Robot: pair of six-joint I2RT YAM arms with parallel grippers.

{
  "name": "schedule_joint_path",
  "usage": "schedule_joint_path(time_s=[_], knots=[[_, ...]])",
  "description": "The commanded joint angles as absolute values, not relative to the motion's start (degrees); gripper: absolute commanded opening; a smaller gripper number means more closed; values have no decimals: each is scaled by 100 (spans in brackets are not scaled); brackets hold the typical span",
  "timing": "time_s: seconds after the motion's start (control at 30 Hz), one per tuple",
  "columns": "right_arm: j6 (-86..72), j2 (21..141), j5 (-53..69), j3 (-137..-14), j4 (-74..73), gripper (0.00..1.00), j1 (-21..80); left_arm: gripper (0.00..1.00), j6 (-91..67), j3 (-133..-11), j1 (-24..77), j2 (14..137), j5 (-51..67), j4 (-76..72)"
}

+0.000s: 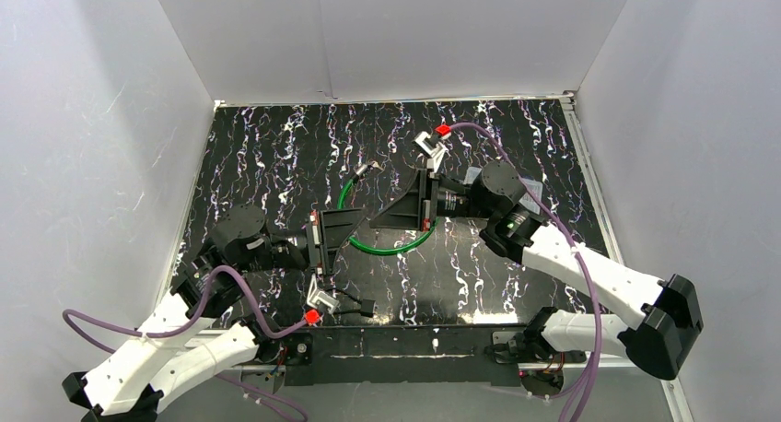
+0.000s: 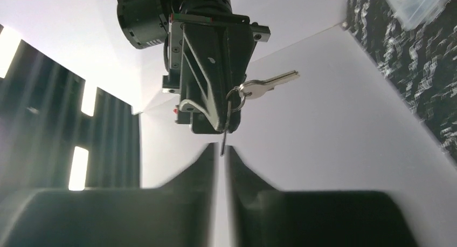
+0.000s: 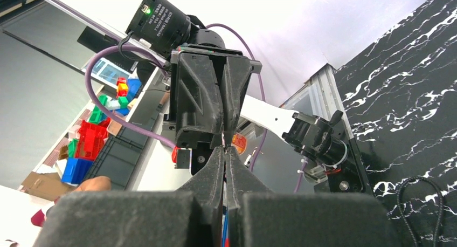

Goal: Unlock with the key
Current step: Adjust the key.

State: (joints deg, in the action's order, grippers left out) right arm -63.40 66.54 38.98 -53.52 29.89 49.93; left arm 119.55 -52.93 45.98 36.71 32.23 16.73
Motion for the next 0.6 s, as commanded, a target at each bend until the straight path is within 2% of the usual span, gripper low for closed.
schedule_joint_path(time_s=[0.0, 0.03, 0.1, 0.13, 0.33, 0.47, 0.57], knots=[[-6188, 6268, 3908, -5316, 2746, 1, 4803, 33, 13560, -5295, 4623, 3647, 3143, 1537], [-5896, 6169, 3837, -5444, 2286, 1, 4799, 57, 13392, -5309, 4622, 3637, 3119, 1542], [-5295, 6010, 3741, -5675, 1347, 1, 4804, 85, 13012, -5361, 4616, 3598, 3076, 1639], [-4998, 5893, 3666, -5769, 889, 1, 4801, 96, 12759, -5468, 4614, 3591, 3029, 1821], [-3755, 5335, 3108, -5971, -990, 1, 4832, 98, 10207, -6446, 4616, 3682, 2892, 3429], [-3325, 5037, 2803, -5958, -1613, 1, 4926, 98, 7327, -7355, 4620, 4179, 2918, 4762], [-3183, 4745, 2654, -5840, -1804, 1, 5036, 98, 6393, -7337, 4618, 4456, 3180, 5870]])
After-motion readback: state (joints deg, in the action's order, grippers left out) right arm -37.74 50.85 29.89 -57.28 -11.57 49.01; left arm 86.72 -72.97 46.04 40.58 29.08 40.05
